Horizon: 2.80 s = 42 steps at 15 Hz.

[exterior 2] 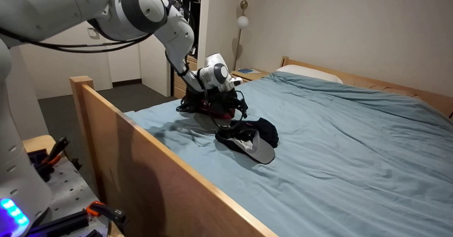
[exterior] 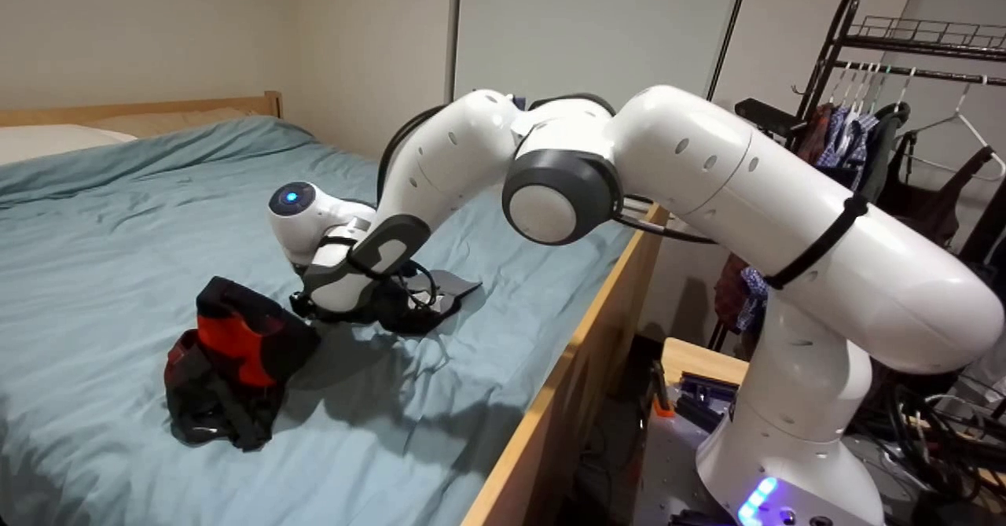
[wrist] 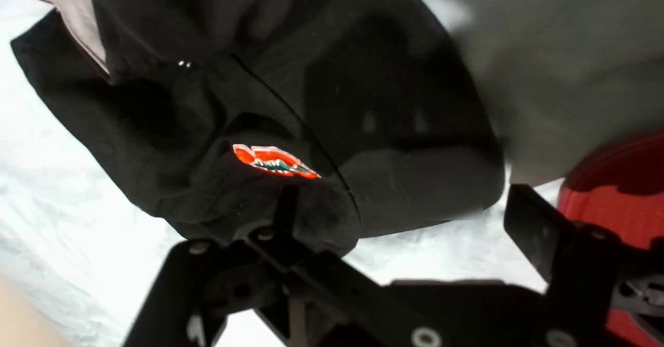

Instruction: Put the black cap on the other black cap

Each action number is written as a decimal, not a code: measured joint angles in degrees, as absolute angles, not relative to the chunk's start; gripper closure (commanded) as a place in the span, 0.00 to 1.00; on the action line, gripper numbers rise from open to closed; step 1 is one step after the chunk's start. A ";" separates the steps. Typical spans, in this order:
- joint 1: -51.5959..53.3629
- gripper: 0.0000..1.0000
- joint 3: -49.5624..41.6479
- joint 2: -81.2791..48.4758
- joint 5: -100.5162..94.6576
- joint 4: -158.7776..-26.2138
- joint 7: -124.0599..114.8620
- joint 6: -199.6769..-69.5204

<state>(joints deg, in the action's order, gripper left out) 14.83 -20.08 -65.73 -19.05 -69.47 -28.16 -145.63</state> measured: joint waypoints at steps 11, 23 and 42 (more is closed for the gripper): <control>15.08 0.00 -19.78 -68.85 -18.77 -64.71 -31.50 -137.61; 14.51 0.00 -21.42 -69.03 -20.17 -64.69 -31.41 -139.25; 12.41 0.95 -21.71 -64.18 -19.63 -64.66 -26.81 -148.16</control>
<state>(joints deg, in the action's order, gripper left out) 12.41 -21.71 -64.18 -19.63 -64.66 -26.81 -148.16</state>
